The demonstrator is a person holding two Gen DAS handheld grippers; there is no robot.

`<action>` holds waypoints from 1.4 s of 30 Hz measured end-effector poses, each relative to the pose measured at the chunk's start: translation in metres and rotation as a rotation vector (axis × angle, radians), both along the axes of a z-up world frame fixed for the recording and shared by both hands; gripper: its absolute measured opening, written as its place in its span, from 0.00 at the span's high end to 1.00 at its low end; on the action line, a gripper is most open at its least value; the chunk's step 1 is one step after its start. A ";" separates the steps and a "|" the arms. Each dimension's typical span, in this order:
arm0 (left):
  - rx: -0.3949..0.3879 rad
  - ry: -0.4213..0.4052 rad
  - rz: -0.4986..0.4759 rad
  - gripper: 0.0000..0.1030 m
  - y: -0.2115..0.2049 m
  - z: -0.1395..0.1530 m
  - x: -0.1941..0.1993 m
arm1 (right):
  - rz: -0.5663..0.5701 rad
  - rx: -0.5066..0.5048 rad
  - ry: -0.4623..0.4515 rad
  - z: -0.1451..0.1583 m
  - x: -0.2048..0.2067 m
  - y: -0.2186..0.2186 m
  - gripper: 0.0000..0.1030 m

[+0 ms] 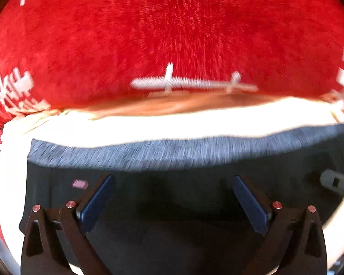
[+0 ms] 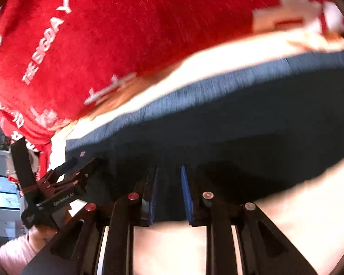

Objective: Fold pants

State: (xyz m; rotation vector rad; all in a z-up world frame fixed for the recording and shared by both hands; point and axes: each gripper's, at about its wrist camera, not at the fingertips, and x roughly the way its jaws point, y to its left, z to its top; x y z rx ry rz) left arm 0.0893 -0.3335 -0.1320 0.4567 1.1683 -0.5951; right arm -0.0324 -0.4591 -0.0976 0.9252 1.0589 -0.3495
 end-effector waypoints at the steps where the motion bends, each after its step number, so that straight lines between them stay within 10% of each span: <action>1: -0.008 0.002 0.009 0.00 -0.003 -0.001 0.005 | 0.006 -0.003 0.001 -0.004 0.012 -0.006 0.77; 16: 0.108 -0.030 0.050 0.00 -0.015 -0.027 0.034 | -0.067 -0.120 0.113 -0.039 0.031 -0.071 0.80; 42: 0.182 0.081 -0.030 0.00 0.032 0.005 -0.103 | -0.089 -0.029 0.149 -0.002 -0.094 -0.011 0.71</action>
